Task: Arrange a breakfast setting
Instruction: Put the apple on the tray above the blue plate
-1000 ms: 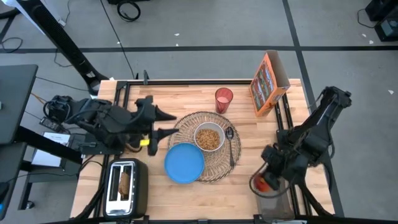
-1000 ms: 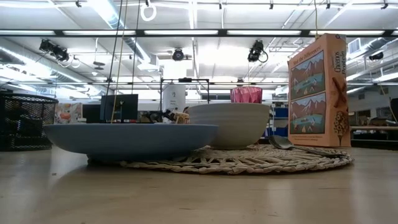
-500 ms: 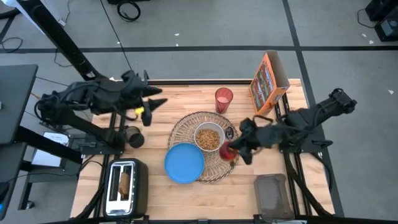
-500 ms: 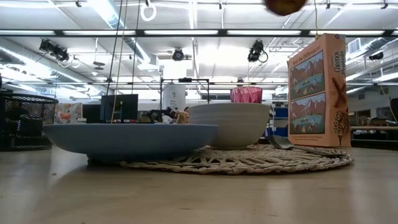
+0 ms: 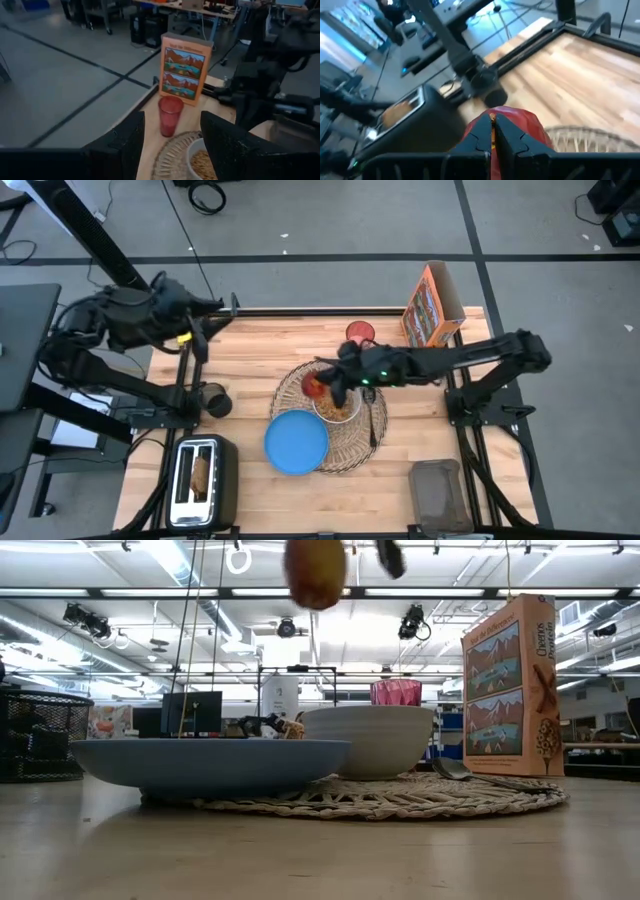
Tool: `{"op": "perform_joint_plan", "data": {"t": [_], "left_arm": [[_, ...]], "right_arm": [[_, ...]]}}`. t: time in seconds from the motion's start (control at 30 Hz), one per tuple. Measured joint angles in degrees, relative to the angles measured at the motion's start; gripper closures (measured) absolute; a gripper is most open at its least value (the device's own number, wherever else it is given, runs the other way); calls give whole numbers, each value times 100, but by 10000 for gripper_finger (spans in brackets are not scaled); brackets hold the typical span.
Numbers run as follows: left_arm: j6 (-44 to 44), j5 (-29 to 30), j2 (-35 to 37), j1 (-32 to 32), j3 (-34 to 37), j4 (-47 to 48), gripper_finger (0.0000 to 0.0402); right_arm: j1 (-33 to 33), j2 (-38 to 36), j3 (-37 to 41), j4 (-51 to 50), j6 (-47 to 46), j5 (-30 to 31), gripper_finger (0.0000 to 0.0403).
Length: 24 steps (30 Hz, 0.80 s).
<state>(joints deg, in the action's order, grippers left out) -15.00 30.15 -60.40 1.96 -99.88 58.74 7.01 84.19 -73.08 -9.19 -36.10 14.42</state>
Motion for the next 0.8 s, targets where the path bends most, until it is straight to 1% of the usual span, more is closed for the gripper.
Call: {"op": "perform_joint_plan", "data": {"t": [0.17,0.5,0.6,0.8], "left_arm": [[398,2,186,-151,-3,-14,203],[581,0,194,-256,-2,-9,203],[581,0,192,-256,-2,-9,202],[599,1,207,-256,-2,-9,203]], "right_arm": [[-425,584,0,735,237,-31,393],[-957,1651,0,1835,911,-62,393],[-1044,1941,0,2061,1001,-62,393],[-1132,2416,0,2162,973,-60,393]]}}
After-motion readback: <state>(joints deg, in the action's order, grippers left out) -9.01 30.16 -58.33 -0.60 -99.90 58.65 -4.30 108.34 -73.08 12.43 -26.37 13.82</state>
